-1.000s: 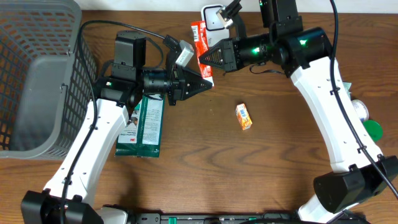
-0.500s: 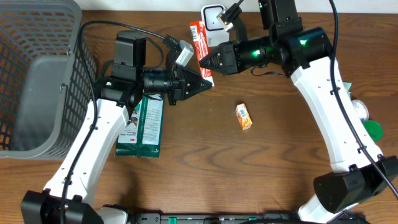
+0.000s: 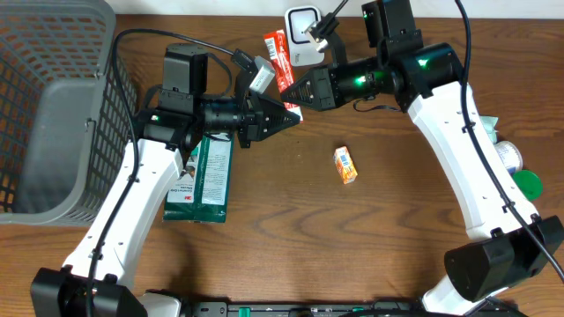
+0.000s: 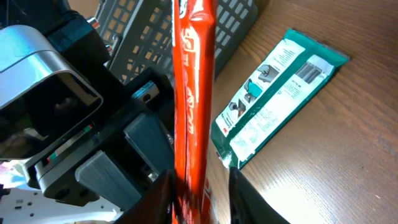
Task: Scan the item barcode
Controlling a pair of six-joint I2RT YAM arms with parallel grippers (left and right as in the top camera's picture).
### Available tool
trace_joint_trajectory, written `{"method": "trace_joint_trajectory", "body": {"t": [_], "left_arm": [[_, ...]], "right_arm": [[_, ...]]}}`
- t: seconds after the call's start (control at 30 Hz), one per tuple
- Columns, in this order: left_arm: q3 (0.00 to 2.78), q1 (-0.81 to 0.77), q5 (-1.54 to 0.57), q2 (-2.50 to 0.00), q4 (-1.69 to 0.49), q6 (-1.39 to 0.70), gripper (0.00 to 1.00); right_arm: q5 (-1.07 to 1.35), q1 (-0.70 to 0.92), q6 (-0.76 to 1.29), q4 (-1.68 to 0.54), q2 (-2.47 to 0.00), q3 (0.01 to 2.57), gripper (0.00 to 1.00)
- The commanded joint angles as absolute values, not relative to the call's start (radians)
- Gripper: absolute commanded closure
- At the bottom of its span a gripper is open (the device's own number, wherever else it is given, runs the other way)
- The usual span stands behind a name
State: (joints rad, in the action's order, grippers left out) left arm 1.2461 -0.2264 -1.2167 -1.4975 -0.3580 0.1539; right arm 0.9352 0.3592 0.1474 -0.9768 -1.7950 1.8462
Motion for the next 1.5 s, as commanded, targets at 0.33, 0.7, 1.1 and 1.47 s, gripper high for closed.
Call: {"method": "trace_joint_trajectory", "body": {"t": [0.33,0.7,1.1,1.47], "left_arm": [[1.261,-0.226,-1.102,-1.494,-0.36,0.15,0.56],[1.261,-0.119,-0.933,-1.494,-0.356,0.061,0.44],[1.261,0.013,-0.728,-1.494,-0.41,-0.085,0.43],[1.261,0.013,-0.284,-1.494,-0.485,-0.084,0.28]], "right_arm": [[0.97,0.377,0.046,-0.975,-1.799,1.836,0.99],[0.97,0.288,0.039,-1.027,-1.795,1.836,0.99],[1.09,0.282,-0.157,-1.3,-1.795,1.836,0.99],[0.392,0.33,0.041,-1.263,-1.795,1.84,0.99]]}}
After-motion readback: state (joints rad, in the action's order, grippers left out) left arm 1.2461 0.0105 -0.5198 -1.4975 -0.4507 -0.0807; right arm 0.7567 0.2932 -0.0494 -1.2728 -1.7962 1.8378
